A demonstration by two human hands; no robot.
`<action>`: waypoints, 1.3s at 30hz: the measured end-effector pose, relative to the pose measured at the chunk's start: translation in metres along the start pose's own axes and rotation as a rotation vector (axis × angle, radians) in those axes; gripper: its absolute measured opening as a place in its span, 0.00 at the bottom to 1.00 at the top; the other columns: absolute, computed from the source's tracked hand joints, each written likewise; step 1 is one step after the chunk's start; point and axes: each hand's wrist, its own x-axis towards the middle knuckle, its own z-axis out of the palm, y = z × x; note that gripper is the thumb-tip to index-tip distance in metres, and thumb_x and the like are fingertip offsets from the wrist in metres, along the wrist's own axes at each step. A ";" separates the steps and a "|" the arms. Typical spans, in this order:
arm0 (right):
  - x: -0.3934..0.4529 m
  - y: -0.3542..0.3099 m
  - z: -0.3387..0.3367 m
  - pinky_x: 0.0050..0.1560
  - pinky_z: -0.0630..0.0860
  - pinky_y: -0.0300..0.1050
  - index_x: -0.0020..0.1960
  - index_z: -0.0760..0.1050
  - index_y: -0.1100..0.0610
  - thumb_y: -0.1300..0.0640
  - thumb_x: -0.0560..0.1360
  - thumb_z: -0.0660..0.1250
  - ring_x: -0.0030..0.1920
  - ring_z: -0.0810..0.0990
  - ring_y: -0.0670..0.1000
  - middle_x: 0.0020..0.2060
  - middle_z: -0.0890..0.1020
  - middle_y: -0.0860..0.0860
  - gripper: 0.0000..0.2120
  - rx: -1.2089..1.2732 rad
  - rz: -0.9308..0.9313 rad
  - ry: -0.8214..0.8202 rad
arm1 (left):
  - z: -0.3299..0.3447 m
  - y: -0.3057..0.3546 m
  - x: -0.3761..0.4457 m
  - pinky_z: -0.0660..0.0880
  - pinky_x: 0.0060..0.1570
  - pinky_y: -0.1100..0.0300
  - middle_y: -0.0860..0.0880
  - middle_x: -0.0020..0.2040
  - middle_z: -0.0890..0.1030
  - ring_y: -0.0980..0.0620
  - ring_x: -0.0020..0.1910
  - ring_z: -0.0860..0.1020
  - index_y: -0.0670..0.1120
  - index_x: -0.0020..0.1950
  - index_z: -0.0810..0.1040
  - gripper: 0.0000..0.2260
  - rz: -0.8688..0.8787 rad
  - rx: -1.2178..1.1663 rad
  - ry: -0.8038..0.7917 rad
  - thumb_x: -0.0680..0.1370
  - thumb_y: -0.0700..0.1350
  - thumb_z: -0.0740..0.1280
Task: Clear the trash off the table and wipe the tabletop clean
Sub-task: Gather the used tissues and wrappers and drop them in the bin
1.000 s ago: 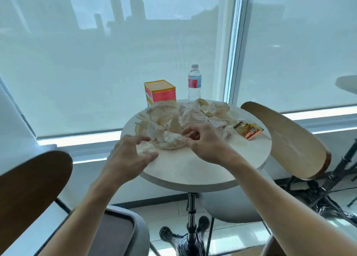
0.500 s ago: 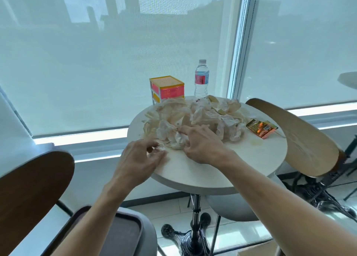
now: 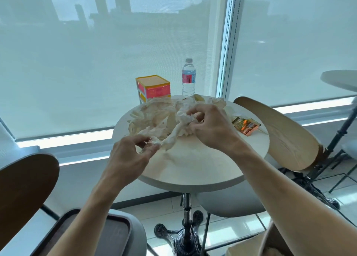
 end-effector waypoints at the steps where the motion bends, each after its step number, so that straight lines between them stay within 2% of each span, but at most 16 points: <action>1: -0.001 0.004 -0.006 0.35 0.74 0.37 0.56 0.81 0.50 0.59 0.73 0.69 0.36 0.78 0.44 0.35 0.79 0.44 0.13 0.018 0.012 0.003 | 0.002 0.004 -0.001 0.66 0.36 0.67 0.58 0.42 0.81 0.62 0.35 0.73 0.53 0.54 0.84 0.11 0.003 -0.008 0.003 0.74 0.54 0.72; 5: -0.011 0.021 -0.029 0.31 0.69 0.31 0.57 0.81 0.50 0.58 0.74 0.69 0.35 0.77 0.40 0.36 0.79 0.44 0.13 0.057 0.031 0.027 | 0.012 0.022 -0.008 0.66 0.35 0.65 0.57 0.39 0.80 0.63 0.29 0.72 0.52 0.52 0.84 0.10 0.025 -0.052 -0.009 0.74 0.53 0.72; 8: -0.020 0.034 -0.047 0.26 0.65 0.26 0.53 0.82 0.49 0.57 0.74 0.68 0.29 0.76 0.39 0.33 0.80 0.43 0.09 0.106 0.057 0.055 | 0.020 0.039 -0.015 0.66 0.34 0.65 0.58 0.37 0.79 0.67 0.28 0.71 0.52 0.52 0.84 0.09 0.055 -0.089 -0.009 0.74 0.52 0.73; 11: -0.033 0.048 -0.067 0.27 0.66 0.29 0.50 0.81 0.49 0.56 0.74 0.68 0.25 0.73 0.39 0.27 0.79 0.43 0.07 0.139 0.079 0.087 | 0.029 0.055 -0.023 0.64 0.34 0.64 0.58 0.38 0.80 0.68 0.28 0.70 0.52 0.54 0.84 0.12 0.091 -0.101 -0.018 0.73 0.53 0.72; 14: -0.050 0.068 -0.087 0.32 0.69 0.35 0.49 0.81 0.48 0.55 0.74 0.69 0.27 0.73 0.40 0.32 0.82 0.48 0.06 0.162 0.109 0.110 | 0.041 0.069 -0.031 0.65 0.34 0.63 0.59 0.37 0.78 0.66 0.28 0.69 0.51 0.56 0.84 0.15 0.103 -0.121 -0.013 0.72 0.55 0.73; 18: -0.079 0.095 -0.112 0.29 0.69 0.32 0.47 0.81 0.49 0.54 0.75 0.69 0.27 0.72 0.42 0.34 0.82 0.54 0.03 0.213 0.156 0.094 | 0.058 0.089 -0.042 0.67 0.30 0.70 0.62 0.36 0.80 0.59 0.28 0.65 0.52 0.55 0.83 0.14 0.103 -0.199 -0.030 0.71 0.55 0.73; 21: -0.105 0.117 -0.126 0.39 0.78 0.48 0.45 0.80 0.48 0.52 0.75 0.71 0.34 0.79 0.55 0.35 0.84 0.54 0.01 0.270 0.201 0.098 | 0.075 0.104 -0.054 0.67 0.31 0.60 0.63 0.39 0.81 0.58 0.28 0.63 0.59 0.49 0.82 0.13 0.119 -0.272 -0.074 0.67 0.61 0.70; 23: -0.122 0.133 -0.134 0.45 0.80 0.56 0.44 0.80 0.47 0.51 0.75 0.71 0.41 0.82 0.58 0.36 0.84 0.54 0.01 0.285 0.233 0.085 | 0.088 0.114 -0.064 0.66 0.31 0.61 0.61 0.38 0.81 0.58 0.28 0.63 0.58 0.49 0.83 0.13 0.132 -0.286 -0.092 0.68 0.60 0.71; 24: -0.131 0.142 -0.137 0.47 0.80 0.57 0.45 0.80 0.46 0.51 0.75 0.71 0.42 0.82 0.58 0.37 0.84 0.55 0.01 0.285 0.251 0.076 | 0.095 0.119 -0.070 0.66 0.30 0.63 0.61 0.38 0.81 0.58 0.28 0.63 0.56 0.50 0.83 0.14 0.143 -0.284 -0.102 0.68 0.60 0.71; 28: -0.165 0.178 -0.142 0.43 0.79 0.50 0.47 0.80 0.46 0.51 0.76 0.70 0.37 0.81 0.53 0.39 0.84 0.55 0.01 0.275 0.346 0.038 | 0.122 0.140 -0.091 0.65 0.28 0.64 0.56 0.38 0.81 0.58 0.28 0.64 0.52 0.53 0.84 0.15 0.156 -0.280 -0.162 0.70 0.58 0.72; 31: -0.188 0.206 -0.135 0.40 0.75 0.44 0.49 0.80 0.49 0.51 0.76 0.70 0.35 0.78 0.46 0.35 0.82 0.51 0.03 0.245 0.421 -0.004 | 0.141 0.154 -0.107 0.67 0.30 0.64 0.60 0.32 0.79 0.58 0.29 0.66 0.50 0.56 0.83 0.19 0.148 -0.282 -0.216 0.70 0.58 0.72; 34: -0.210 0.238 -0.124 0.36 0.69 0.37 0.49 0.81 0.48 0.52 0.76 0.69 0.35 0.77 0.44 0.34 0.80 0.45 0.03 0.195 0.484 -0.039 | 0.159 0.170 -0.123 0.66 0.30 0.61 0.59 0.36 0.80 0.55 0.30 0.66 0.51 0.56 0.83 0.15 0.149 -0.277 -0.267 0.72 0.56 0.73; 37: -0.229 0.264 -0.111 0.39 0.71 0.38 0.49 0.81 0.48 0.51 0.75 0.69 0.40 0.79 0.46 0.39 0.82 0.47 0.04 0.174 0.529 -0.093 | 0.175 0.183 -0.137 0.64 0.29 0.61 0.61 0.36 0.80 0.55 0.30 0.64 0.56 0.52 0.82 0.10 0.144 -0.290 -0.298 0.72 0.55 0.73; 39: -0.241 0.276 -0.105 0.42 0.73 0.39 0.50 0.80 0.49 0.51 0.76 0.70 0.42 0.80 0.48 0.41 0.82 0.47 0.04 0.171 0.558 -0.152 | 0.187 0.189 -0.146 0.64 0.30 0.61 0.58 0.39 0.81 0.57 0.29 0.64 0.54 0.53 0.83 0.11 0.148 -0.286 -0.314 0.73 0.55 0.73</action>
